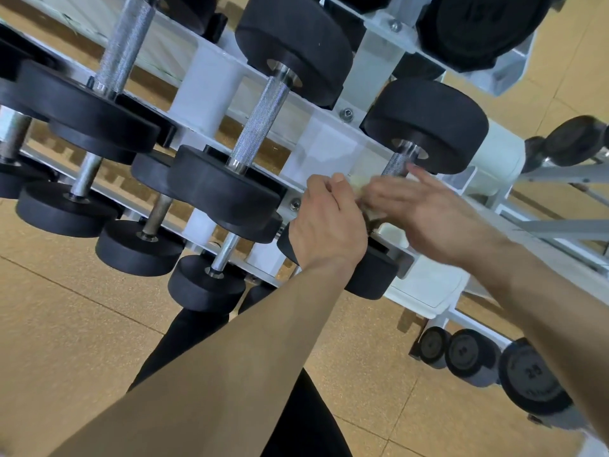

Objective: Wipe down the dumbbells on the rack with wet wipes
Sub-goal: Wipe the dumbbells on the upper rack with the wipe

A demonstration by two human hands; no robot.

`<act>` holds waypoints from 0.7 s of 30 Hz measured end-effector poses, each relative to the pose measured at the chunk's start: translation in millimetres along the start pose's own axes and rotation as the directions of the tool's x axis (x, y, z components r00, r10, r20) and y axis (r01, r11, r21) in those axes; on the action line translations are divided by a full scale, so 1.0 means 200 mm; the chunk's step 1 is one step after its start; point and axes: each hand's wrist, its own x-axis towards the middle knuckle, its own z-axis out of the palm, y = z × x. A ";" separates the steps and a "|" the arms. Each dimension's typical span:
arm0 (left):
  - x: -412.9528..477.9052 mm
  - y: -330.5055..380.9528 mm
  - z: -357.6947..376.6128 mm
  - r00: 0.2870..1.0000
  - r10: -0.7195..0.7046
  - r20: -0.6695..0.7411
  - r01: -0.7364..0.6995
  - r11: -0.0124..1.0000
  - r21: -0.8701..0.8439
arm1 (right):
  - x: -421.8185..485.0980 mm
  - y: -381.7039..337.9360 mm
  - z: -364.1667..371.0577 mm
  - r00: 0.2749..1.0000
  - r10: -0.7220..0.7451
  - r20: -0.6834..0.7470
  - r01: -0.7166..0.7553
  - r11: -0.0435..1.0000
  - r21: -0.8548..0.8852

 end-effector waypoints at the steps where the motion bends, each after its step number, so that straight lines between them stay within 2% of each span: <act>1: 0.00 0.00 0.00 1.000 -0.002 0.000 0.002 1.000 -0.001 | 0.01 0.03 -0.01 0.998 0.033 -0.044 -0.033 0.999 -0.005; 3: 0.00 -0.01 0.00 1.000 -0.005 0.003 0.005 1.000 -0.002 | 0.01 0.04 0.00 0.989 0.072 -0.126 -0.075 0.997 -0.019; 5: 0.00 -0.01 0.01 1.000 -0.007 0.001 0.007 1.000 -0.005 | 0.00 -0.02 0.03 0.985 0.087 -0.149 -0.095 0.994 -0.046; 7: 0.00 -0.01 0.00 1.000 -0.009 -0.002 0.009 1.000 -0.003 | -0.02 -0.08 0.06 0.994 0.052 -0.091 -0.055 0.998 -0.036; 10: 0.00 0.00 0.00 1.000 -0.016 0.008 0.016 1.000 0.004 | -0.06 -0.13 0.08 0.996 -0.075 0.049 0.076 0.997 -0.004; 13: 0.00 -0.01 0.00 1.000 -0.014 0.009 0.014 1.000 0.014 | -0.03 -0.07 0.02 0.986 -0.136 0.092 0.143 0.987 -0.074; 16: 0.00 -0.01 0.00 1.000 -0.010 0.009 0.010 1.000 0.011 | 0.02 0.06 -0.03 0.997 -0.069 0.025 0.073 0.983 -0.169; 21: 0.00 -0.01 0.01 1.000 -0.006 -0.001 0.006 1.000 0.013 | 0.04 0.01 -0.01 0.990 0.083 -0.115 -0.097 0.987 -0.128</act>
